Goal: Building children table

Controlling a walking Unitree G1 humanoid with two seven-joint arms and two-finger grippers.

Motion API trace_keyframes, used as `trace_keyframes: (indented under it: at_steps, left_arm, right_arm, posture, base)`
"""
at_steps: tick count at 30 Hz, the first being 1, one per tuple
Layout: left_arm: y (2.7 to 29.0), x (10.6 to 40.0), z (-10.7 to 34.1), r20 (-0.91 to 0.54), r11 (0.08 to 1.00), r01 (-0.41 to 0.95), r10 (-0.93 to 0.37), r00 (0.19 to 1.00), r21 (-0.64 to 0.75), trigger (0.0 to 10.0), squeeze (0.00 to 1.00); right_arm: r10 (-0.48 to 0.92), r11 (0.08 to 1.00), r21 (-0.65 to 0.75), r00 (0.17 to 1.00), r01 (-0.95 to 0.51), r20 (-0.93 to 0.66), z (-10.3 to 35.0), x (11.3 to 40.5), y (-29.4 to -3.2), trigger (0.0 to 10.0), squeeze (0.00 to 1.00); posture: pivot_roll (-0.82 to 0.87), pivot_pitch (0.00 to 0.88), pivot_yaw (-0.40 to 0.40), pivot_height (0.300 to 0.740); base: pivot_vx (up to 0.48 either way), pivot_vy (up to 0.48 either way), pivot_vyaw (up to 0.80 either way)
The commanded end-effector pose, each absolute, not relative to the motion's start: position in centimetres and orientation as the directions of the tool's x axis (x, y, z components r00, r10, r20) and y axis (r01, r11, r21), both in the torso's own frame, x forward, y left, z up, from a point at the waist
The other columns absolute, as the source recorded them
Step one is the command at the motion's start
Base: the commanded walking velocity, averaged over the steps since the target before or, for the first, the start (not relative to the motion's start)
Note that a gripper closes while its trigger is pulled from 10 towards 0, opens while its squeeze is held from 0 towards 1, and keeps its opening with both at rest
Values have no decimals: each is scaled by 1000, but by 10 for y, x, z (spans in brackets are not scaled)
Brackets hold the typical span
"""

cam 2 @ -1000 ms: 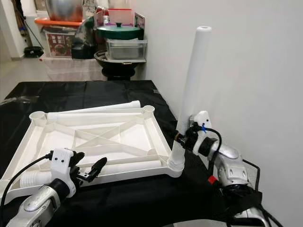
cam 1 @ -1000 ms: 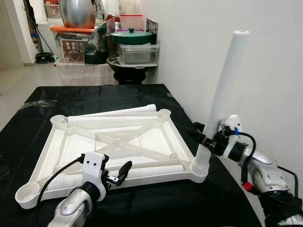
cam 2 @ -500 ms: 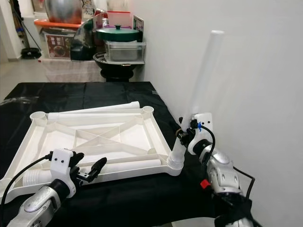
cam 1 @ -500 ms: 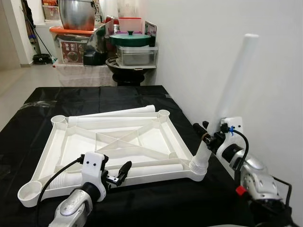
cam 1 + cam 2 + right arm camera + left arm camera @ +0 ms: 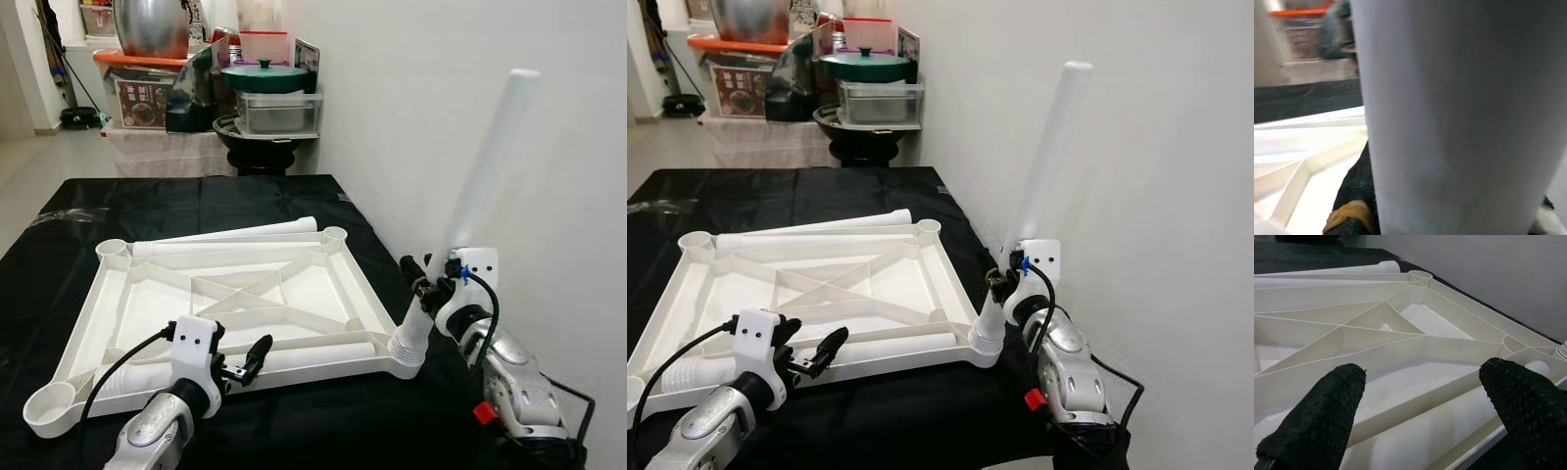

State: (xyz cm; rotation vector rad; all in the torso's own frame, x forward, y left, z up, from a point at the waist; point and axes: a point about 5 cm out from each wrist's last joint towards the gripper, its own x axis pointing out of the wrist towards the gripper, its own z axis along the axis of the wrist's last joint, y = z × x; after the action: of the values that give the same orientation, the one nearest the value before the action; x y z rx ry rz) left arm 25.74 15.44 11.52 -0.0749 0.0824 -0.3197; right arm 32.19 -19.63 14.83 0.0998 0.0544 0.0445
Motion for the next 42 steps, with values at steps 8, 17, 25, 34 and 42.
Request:
trace_keyframes:
  at_steps: [8, 17, 25, 34, 42]
  left_arm:
    - [156, 258, 112, -74, 954, 289, -295, 953, -87, 10000, 0]
    - [155, 260, 112, -71, 954, 286, -292, 954, -84, 10000, 0]
    - [155, 260, 112, -71, 956, 283, -289, 955, -84, 10000, 0]
    - [155, 259, 110, -76, 956, 282, -289, 954, -86, 10000, 0]
    - [155, 260, 109, -79, 954, 288, -295, 952, -84, 10000, 0]
  right_arm:
    - [-227, 956, 90, 902, 278, -367, 90, 293, -217, 0, 0]
    - [-208, 971, 39, 917, 235, -341, 98, 290, -197, 0, 0]
    - [-190, 977, 25, 920, 211, -342, 98, 289, -191, 0, 0]
    - [-150, 986, 21, 925, 168, -349, 100, 290, -189, 0, 0]
    - [-82, 995, 18, 935, 94, -345, 104, 294, -189, 0, 0]
  posture:
    - [9, 0, -69, 740]
    - [4, 0, -69, 740]
    - [4, 0, -69, 740]
    - [3, 0, -70, 740]
    - [2, 0, -64, 740]
  base:
    - [0, 0, 0]
    - [0, 0, 0]
    - [0, 0, 0]
    - [0, 0, 0]
    - [0, 0, 0]
